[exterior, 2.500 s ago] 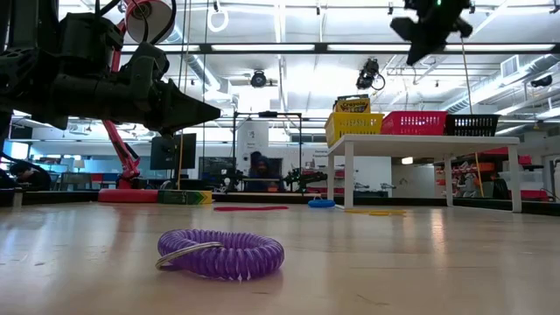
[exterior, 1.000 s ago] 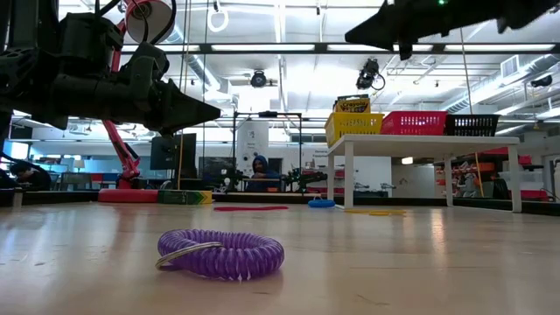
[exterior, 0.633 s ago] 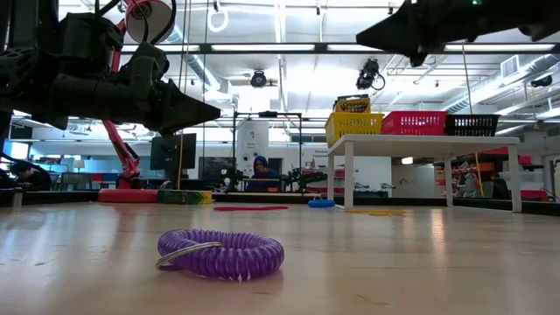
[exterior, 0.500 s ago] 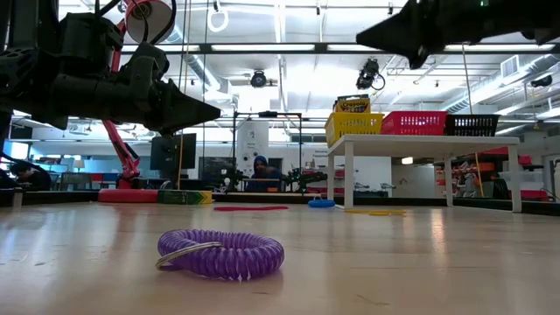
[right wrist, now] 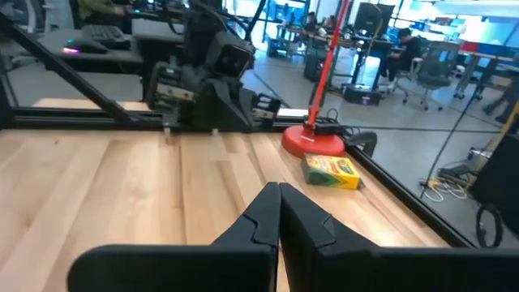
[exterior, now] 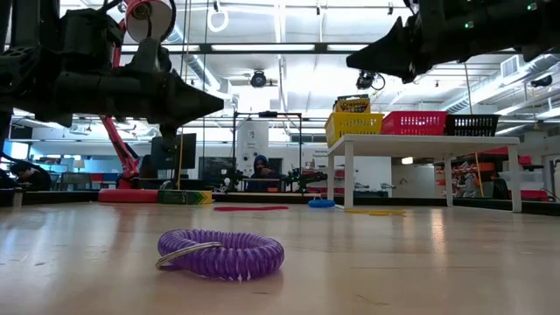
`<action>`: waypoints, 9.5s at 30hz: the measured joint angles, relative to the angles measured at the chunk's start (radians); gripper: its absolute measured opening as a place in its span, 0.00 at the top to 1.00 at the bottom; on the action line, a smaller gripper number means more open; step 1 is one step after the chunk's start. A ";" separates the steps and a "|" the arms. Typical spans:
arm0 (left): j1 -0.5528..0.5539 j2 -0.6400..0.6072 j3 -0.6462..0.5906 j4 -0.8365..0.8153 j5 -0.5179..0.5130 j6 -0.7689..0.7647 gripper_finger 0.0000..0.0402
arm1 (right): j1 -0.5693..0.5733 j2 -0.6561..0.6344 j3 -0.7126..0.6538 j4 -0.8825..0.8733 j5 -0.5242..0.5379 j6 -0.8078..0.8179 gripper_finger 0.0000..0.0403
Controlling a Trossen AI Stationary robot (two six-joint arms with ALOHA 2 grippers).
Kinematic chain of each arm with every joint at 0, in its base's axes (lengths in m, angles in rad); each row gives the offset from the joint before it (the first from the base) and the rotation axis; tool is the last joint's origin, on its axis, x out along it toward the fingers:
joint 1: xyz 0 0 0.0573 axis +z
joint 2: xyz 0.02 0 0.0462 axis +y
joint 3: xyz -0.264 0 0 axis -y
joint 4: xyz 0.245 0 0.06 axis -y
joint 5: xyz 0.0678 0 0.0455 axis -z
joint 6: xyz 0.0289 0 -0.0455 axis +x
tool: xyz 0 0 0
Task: Pick & Place Office Desk Supplies
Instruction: Put the purple spring keychain on the black basket
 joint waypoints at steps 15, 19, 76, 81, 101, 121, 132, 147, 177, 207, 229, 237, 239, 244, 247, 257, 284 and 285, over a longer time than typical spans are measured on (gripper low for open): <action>0.182 0.000 0.464 -1.179 0.034 -0.083 0.82 | 0.000 0.000 0.000 -0.017 -0.001 -0.027 0.98; 0.241 0.000 0.617 -1.488 -0.056 0.075 0.72 | 0.000 0.000 0.000 -0.018 -0.001 -0.035 0.98; -0.405 0.390 0.967 -1.489 0.336 -0.184 0.50 | -0.006 -0.001 0.002 -0.069 0.000 -0.034 0.98; -0.410 0.443 1.031 -1.556 0.287 -0.238 0.52 | -0.006 -0.001 0.002 -0.081 -0.010 -0.031 0.98; -0.485 0.483 1.061 -1.693 0.101 -0.222 0.69 | -0.004 -0.001 0.002 -0.112 -0.016 0.047 0.98; -0.629 0.429 0.866 -1.583 -0.474 -0.321 0.97 | 0.171 -0.001 0.002 -0.119 0.096 0.175 0.98; -0.634 0.336 0.557 -0.903 -0.543 -0.167 0.97 | 0.232 -0.001 0.002 -0.092 0.218 0.215 0.98; -0.411 0.306 0.310 -0.474 -0.606 -0.157 0.97 | 0.292 0.173 0.015 -0.074 0.288 0.511 0.90; -0.254 0.367 0.398 -0.375 -0.577 -0.223 0.97 | -0.013 0.773 0.337 0.219 0.119 0.708 0.59; -0.247 0.367 0.398 -0.393 -0.637 -0.095 0.97 | -0.057 0.772 0.333 0.202 0.025 0.688 0.58; -0.243 0.366 0.398 -0.421 -0.618 -0.078 0.97 | -0.078 0.772 0.391 0.098 0.042 0.664 0.59; -0.245 0.366 0.398 -0.420 -0.618 -0.078 0.97 | -0.079 0.772 0.390 0.108 0.025 0.636 0.90; -0.248 0.366 0.398 -0.419 -0.618 -0.075 0.97 | -0.078 0.772 0.390 0.108 0.025 0.627 0.92; -0.264 0.366 0.398 -0.404 -0.617 -0.060 0.95 | -0.078 0.772 0.390 0.113 0.019 0.594 0.89; -0.276 0.366 0.398 -0.403 -0.614 -0.060 0.90 | -0.078 0.772 0.390 0.113 0.019 0.565 0.91; -0.333 0.350 0.397 -0.406 -0.632 -0.029 0.71 | -0.078 0.772 0.389 0.123 0.024 0.500 0.95; -0.423 -0.034 -0.069 -0.105 -0.551 0.051 0.69 | 0.069 0.030 0.409 -0.842 0.440 0.427 0.96; -0.424 -0.034 -0.069 -0.106 -0.549 0.054 0.69 | 0.064 -0.019 0.425 -0.929 0.465 0.448 0.96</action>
